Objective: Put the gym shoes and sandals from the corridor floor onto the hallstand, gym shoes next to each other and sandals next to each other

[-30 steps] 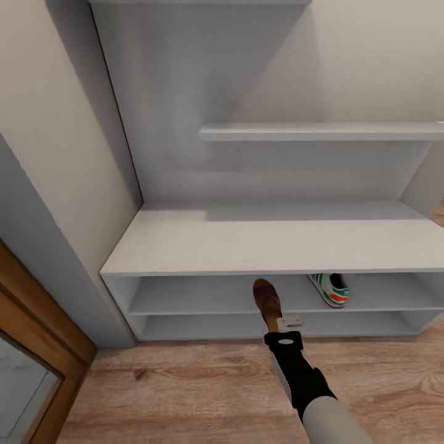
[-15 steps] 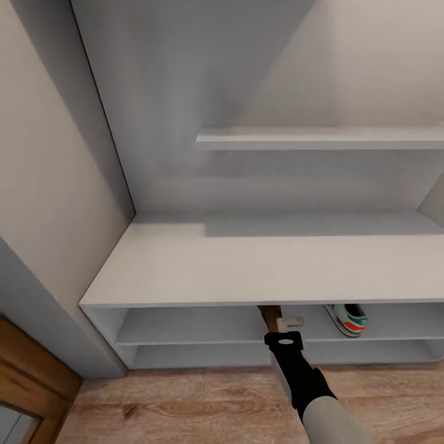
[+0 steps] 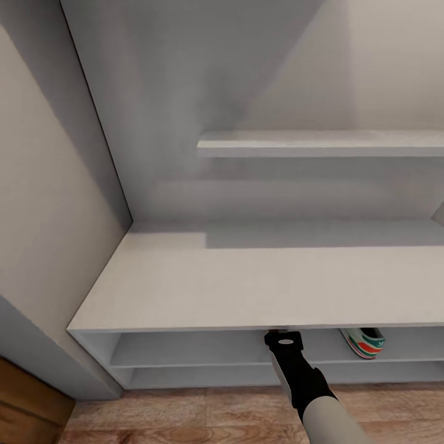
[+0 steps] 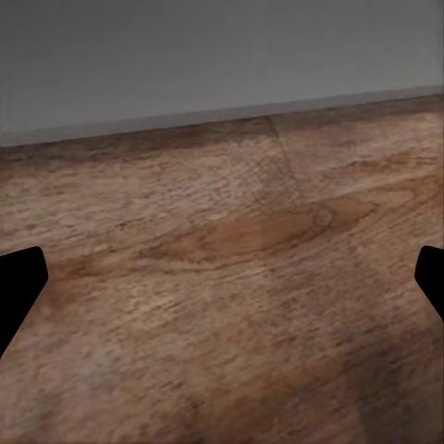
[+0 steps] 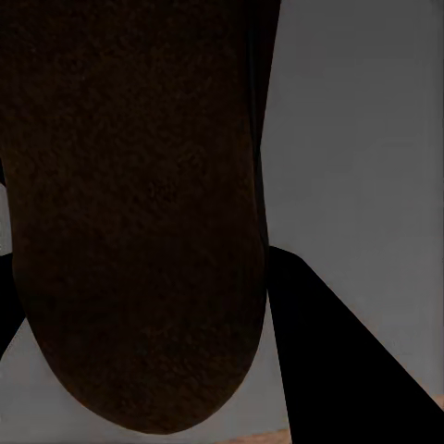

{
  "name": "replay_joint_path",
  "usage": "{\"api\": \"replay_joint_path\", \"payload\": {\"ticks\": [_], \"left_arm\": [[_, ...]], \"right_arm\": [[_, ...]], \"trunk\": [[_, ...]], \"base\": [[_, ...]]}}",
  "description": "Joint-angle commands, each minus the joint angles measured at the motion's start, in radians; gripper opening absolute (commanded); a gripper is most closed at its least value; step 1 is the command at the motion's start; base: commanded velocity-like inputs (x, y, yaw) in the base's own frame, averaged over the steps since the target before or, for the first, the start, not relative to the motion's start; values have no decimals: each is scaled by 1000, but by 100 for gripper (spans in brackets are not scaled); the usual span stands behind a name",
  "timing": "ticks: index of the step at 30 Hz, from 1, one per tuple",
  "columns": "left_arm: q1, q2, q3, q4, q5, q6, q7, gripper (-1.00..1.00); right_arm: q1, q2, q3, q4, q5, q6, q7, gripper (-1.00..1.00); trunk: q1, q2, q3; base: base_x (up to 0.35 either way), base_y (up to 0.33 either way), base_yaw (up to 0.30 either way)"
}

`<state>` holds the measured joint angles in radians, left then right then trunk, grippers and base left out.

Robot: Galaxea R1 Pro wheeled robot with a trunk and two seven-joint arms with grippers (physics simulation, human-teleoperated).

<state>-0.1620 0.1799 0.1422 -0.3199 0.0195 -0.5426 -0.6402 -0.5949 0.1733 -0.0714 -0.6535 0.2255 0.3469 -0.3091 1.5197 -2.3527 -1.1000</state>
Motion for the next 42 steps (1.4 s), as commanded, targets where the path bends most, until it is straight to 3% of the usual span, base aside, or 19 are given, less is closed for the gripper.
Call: {"api": "replay_joint_path", "payload": {"ticks": [1, 10, 11, 29, 42], "left_arm": [[-1, 0, 7, 1, 2, 1, -10, 100], [-1, 0, 7, 1, 2, 1, -10, 100], [-1, 0, 7, 1, 2, 1, -10, 100], [-1, 1, 7, 1, 3, 2, -7, 100], [-1, 1, 7, 1, 4, 1, -7, 100]], "right_arm": [[0, 1, -4, -1, 8, 6, 0, -100], [0, 1, -4, -1, 8, 6, 1, -100], [0, 1, -4, -1, 8, 6, 1, 100], [0, 1, -3, 12, 9, 4, 1, 100], [0, 1, -4, 13, 9, 4, 2, 100]], "trunk": [[0, 0, -1], [0, 0, -1], [0, 0, -1], [0, 0, -1], [0, 0, -1]], "base": [[8, 2, 0], [2, 0, 0], [0, 0, 0], [-10, -3, 0], [-251, -75, 0]]}}
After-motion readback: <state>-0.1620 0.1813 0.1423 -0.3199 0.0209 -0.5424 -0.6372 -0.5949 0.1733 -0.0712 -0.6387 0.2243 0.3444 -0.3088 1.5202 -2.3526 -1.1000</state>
